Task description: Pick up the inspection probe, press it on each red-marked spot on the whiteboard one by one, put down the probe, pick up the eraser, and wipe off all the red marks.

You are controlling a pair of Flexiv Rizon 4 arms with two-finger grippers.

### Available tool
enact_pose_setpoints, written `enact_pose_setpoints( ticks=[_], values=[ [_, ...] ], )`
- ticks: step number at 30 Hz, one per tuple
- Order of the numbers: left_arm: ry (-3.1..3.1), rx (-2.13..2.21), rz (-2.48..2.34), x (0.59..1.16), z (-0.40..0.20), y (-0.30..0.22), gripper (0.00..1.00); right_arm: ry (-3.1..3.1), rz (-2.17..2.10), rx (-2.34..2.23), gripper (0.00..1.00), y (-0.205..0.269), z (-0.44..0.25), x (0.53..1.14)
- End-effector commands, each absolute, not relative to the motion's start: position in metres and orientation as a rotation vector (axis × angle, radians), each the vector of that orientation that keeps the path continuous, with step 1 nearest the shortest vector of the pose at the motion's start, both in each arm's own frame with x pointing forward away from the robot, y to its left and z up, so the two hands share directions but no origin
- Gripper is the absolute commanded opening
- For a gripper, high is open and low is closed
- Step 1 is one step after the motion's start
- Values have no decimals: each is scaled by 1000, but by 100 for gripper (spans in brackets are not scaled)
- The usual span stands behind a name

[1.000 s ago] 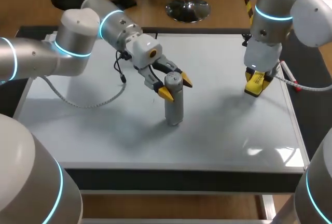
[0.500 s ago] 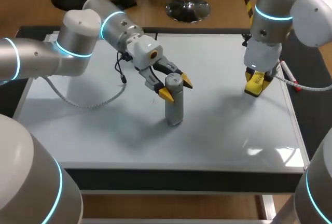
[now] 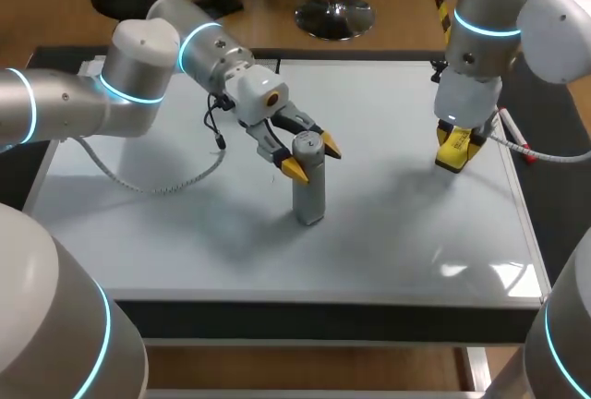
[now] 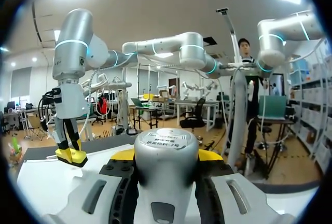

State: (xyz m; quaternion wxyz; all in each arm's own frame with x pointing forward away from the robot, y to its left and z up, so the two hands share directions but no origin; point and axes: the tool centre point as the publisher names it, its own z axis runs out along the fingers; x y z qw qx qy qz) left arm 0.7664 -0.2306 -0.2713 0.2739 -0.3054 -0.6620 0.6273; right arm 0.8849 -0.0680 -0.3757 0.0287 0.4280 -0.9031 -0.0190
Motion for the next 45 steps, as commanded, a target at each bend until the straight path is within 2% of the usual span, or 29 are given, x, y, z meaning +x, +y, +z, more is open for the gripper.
enact_pose_setpoints(
  ticks=[1,24,45],
  values=[
    [-1776,-817,1688,768,-276,-228,0,-2785,-55,1323,0,-69,-375,885],
    [-1782,-809,1673,766,-274,-225,0,-2785,-55,1323,0,-69,-375,885],
    [-1863,-841,1620,792,-244,-183,0,-2785,-55,1323,0,-69,-375,885]
  ],
)
